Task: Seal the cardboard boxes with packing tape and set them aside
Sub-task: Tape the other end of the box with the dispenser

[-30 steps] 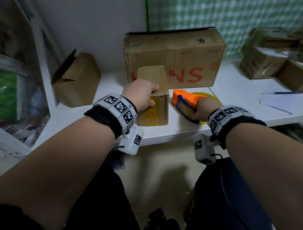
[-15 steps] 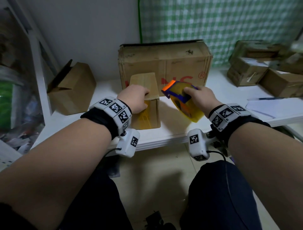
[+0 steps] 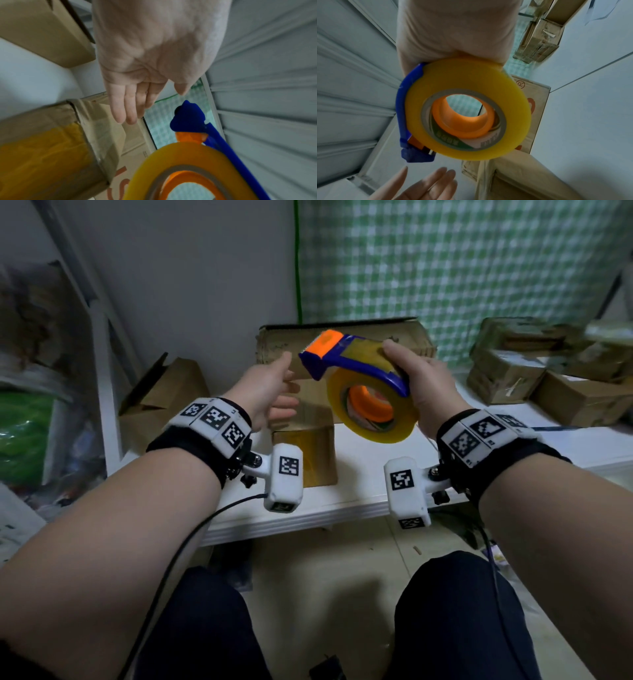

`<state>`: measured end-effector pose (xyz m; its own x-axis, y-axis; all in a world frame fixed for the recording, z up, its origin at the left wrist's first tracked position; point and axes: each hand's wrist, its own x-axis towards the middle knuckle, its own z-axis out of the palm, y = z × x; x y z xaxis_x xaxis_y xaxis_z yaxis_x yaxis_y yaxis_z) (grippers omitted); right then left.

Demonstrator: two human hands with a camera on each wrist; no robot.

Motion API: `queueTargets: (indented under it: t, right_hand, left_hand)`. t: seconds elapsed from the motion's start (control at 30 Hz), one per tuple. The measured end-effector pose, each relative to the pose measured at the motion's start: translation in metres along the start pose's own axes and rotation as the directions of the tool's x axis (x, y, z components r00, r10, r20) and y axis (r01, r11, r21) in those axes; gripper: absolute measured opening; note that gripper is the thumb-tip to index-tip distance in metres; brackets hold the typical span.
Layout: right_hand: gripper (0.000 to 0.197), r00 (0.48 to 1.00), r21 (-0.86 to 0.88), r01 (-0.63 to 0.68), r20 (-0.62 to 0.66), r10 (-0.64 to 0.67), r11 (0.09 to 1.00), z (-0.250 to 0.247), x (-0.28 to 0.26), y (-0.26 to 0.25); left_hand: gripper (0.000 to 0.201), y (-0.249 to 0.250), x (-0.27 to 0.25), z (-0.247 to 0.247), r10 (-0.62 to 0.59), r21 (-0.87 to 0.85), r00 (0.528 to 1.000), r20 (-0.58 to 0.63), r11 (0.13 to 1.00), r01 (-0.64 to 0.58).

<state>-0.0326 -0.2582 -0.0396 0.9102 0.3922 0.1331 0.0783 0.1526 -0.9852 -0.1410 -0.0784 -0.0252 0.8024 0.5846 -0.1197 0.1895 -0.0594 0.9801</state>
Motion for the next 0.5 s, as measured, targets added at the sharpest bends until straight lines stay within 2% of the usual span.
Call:
queueTargets:
  t: [0.13, 0.3, 0.5]
  right_hand:
    - [0.031, 0.997, 0.007, 0.000, 0.083, 0.000, 1.000, 0.0027, -0.0044, -0.0005]
    - [0.028, 0.987, 0.004, -0.020, 0.162, 0.019, 1.000, 0.0051, -0.0080, -0.0006]
    - [0.027, 0.979, -0.012, -0.044, 0.199, 0.046, 0.999, 0.0079, -0.0085, -0.0006]
  left_hand:
    - [0.044, 0.0057, -0.0028, -0.0062, -0.054, -0.213, 0.997, 0.057, 0.975, 0.065]
    - [0.014, 0.0057, -0.0085, -0.0092, -0.063, -0.309, 0.996, 0.058, 0.948, 0.078]
    - [0.014, 0.0015, -0.0067, -0.0108, -0.081, -0.349, 0.997, -0.006, 0.934, 0.073]
